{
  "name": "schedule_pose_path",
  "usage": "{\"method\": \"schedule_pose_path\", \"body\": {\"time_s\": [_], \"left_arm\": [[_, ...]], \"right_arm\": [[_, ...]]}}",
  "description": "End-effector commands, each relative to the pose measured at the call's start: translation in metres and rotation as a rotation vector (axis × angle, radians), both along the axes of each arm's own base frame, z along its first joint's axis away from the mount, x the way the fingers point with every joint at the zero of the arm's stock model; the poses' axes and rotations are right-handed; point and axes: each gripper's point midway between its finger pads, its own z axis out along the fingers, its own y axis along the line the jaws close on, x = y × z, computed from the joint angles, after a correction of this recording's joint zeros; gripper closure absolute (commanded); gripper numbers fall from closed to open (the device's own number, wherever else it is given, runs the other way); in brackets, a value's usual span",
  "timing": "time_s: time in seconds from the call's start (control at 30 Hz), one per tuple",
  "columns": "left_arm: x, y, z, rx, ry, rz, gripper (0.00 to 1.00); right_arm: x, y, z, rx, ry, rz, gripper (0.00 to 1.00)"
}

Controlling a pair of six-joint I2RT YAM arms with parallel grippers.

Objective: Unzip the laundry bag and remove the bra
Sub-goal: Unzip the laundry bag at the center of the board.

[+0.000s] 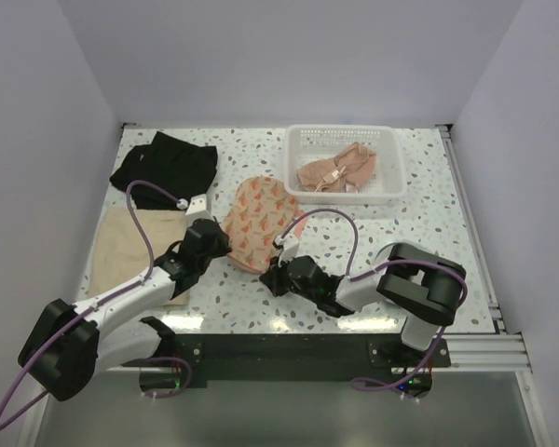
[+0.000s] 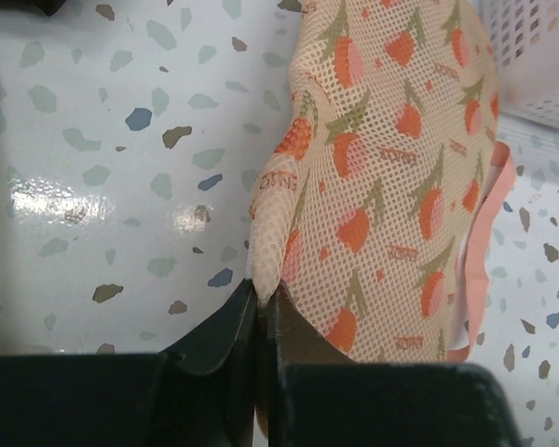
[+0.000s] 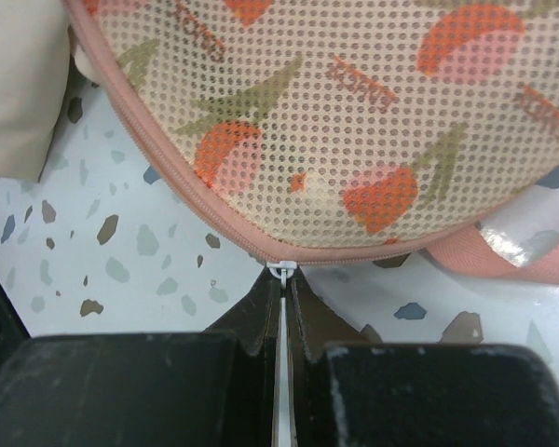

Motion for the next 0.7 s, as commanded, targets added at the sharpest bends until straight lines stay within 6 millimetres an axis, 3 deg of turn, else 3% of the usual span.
{"method": "schedule_pose_path", "body": {"time_s": [0.0, 0.17, 0.3, 0.37, 0.53, 0.67], "left_arm": [[0.022, 0.000, 0.019, 0.019, -0.083, 0.027, 1.00], [0.023, 0.004, 0.017, 0.037, -0.071, 0.045, 0.91], [0.019, 0.011, 0.012, 0.045, -0.058, 0.081, 0.57], [0.016, 0.016, 0.010, 0.055, -0.047, 0.098, 0.49], [0.012, 0.025, 0.010, 0.071, -0.043, 0.129, 0.41], [0.004, 0.037, 0.013, 0.092, -0.037, 0.165, 0.35]], "right_arm": [[-0.023, 0.016, 0.010, -0.009, -0.028, 0.104, 1.00], [-0.031, 0.034, 0.019, 0.012, -0.041, 0.154, 1.00], [-0.032, 0.050, 0.029, 0.032, -0.051, 0.190, 1.00], [-0.030, 0.060, 0.034, 0.039, -0.062, 0.203, 1.00], [-0.023, 0.085, 0.049, 0.055, -0.089, 0.227, 1.00], [-0.019, 0.099, 0.048, 0.050, -0.088, 0.243, 1.00]]}}
